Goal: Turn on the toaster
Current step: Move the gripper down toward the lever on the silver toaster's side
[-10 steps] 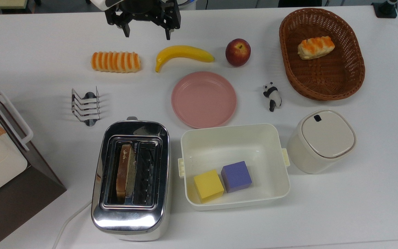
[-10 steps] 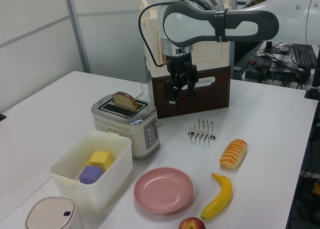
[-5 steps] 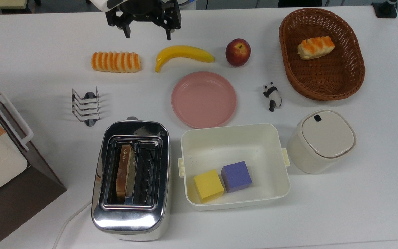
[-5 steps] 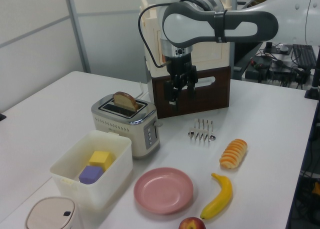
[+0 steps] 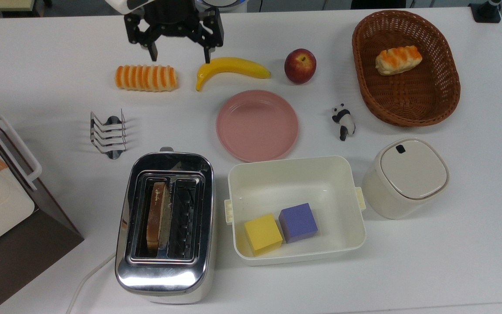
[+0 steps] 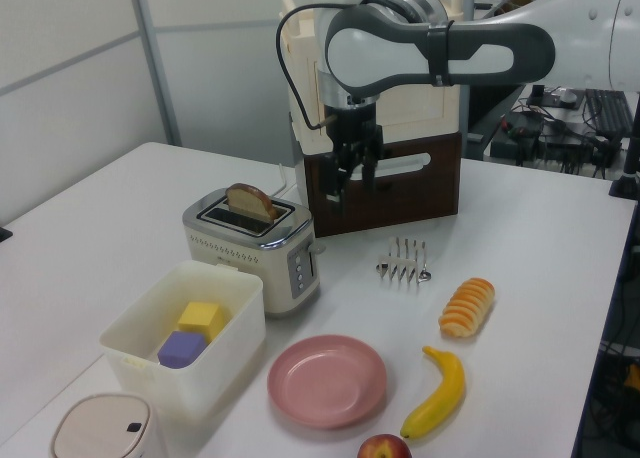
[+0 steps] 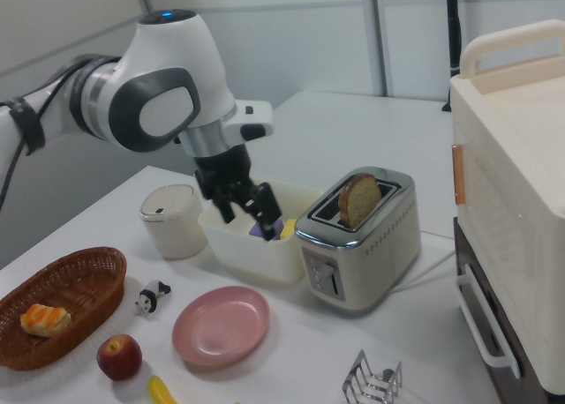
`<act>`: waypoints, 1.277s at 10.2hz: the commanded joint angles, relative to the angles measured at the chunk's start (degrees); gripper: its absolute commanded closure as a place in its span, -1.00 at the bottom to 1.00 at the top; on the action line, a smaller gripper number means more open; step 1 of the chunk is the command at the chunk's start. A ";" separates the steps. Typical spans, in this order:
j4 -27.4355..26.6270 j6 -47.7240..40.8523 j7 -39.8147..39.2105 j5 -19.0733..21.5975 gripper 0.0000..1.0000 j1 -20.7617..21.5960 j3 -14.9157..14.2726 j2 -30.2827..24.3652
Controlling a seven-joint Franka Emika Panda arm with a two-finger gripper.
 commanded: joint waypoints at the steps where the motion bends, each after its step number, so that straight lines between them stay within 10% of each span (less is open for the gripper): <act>1: -1.48 14.86 -0.80 0.52 -1.00 -0.23 -1.62 3.11; 6: -0.69 44.09 4.03 0.53 -1.00 -0.23 -3.38 14.37; 11: -0.51 32.29 -1.81 2.36 0.88 -0.49 -3.38 11.67; 13: -0.42 20.96 -11.55 5.79 1.00 -0.40 -3.47 10.34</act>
